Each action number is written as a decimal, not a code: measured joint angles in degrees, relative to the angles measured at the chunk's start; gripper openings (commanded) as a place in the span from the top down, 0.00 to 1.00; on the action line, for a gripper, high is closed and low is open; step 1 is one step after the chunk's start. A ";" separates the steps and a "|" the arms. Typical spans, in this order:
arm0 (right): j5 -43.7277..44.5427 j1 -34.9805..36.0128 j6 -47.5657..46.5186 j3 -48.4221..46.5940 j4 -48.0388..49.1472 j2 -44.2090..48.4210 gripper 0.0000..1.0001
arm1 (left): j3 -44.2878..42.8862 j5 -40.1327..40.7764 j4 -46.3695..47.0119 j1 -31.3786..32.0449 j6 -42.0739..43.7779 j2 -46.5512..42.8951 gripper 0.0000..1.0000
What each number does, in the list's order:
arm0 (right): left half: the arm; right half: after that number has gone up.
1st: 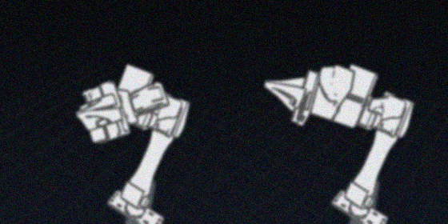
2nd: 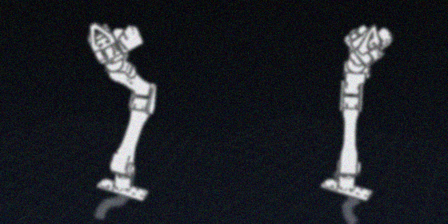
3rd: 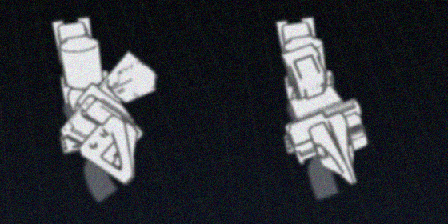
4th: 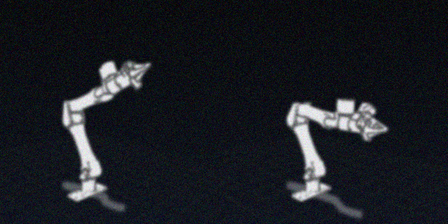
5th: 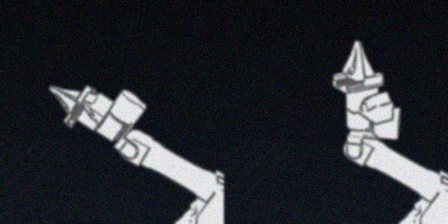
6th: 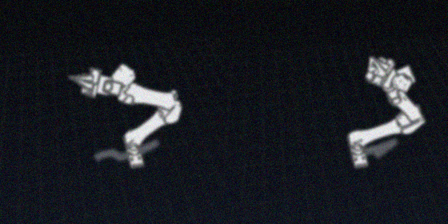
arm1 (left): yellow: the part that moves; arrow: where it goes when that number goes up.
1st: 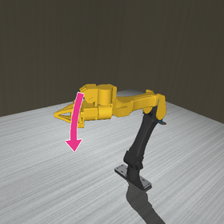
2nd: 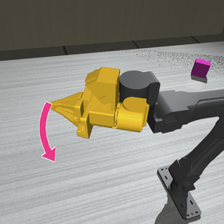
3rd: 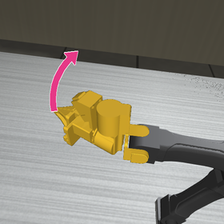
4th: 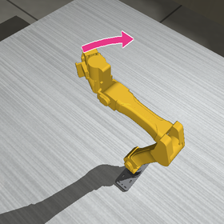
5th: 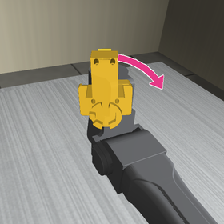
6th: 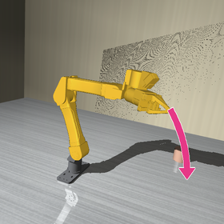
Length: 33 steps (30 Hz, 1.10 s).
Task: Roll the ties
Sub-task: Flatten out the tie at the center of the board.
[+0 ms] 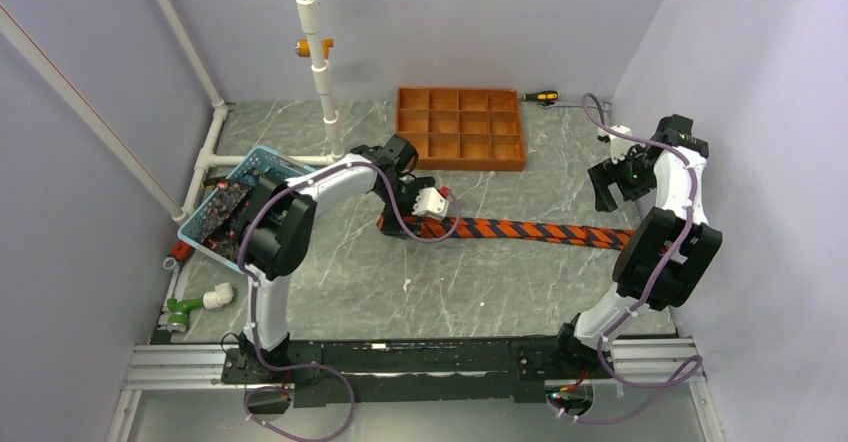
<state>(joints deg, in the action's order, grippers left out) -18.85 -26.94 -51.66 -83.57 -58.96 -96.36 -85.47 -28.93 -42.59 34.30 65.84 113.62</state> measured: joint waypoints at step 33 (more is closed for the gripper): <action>-16.55 25.29 2.69 16.44 3.21 8.11 0.05 | -4.87 -4.33 -13.49 -6.25 -9.84 6.86 0.35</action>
<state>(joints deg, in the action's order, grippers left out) -35.40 -1.65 -48.97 -67.13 -55.75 -88.25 -90.35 -33.26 -56.07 28.05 56.01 120.49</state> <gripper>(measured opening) 0.927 0.550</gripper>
